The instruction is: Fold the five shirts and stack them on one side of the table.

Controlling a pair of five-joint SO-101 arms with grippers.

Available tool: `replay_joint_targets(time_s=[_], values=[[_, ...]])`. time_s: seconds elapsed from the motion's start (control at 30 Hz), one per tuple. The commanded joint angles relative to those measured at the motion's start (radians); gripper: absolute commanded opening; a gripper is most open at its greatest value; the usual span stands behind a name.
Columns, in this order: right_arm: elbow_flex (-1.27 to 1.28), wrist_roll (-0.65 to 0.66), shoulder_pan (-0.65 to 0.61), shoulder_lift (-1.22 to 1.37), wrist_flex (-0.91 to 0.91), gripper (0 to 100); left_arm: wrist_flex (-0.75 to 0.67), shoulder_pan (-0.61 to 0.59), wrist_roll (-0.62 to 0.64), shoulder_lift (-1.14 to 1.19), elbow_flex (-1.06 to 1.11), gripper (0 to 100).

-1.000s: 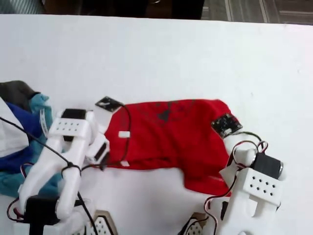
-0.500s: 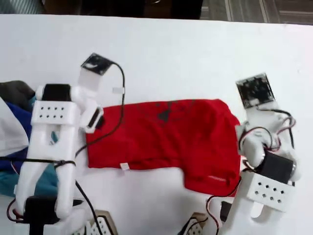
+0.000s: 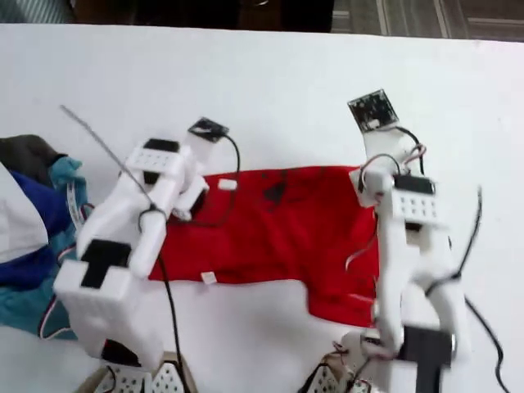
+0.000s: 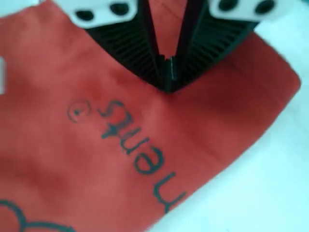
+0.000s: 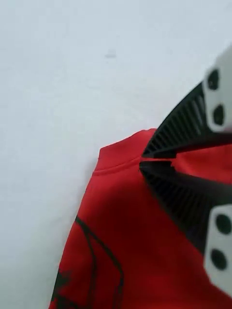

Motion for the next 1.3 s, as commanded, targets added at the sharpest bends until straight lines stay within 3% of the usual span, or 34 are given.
replay_joint_targets(time_s=[0.0, 0.47, 0.8, 1.03, 1.27], values=[[-0.157, -0.037, -0.005, 0.173, 0.021, 1.9, 0.006, -0.037, 0.003, 0.089, -0.105, 3], [-0.753, -0.048, 0.105, 0.727, 0.269, 1.9, 0.381, -0.195, 0.000, 0.497, -0.750, 3], [-0.994, -0.054, 0.099, 0.665, 0.499, 1.9, 0.615, -0.187, 0.000, 0.632, -1.164, 3], [-0.876, -0.046, 0.081, 0.430, 0.572, 1.9, 0.621, -0.180, 0.000, 0.505, -1.107, 3], [-0.396, -0.044, -0.024, 0.019, 0.493, 1.9, 0.611, -0.132, -0.002, 0.236, -0.782, 3]])
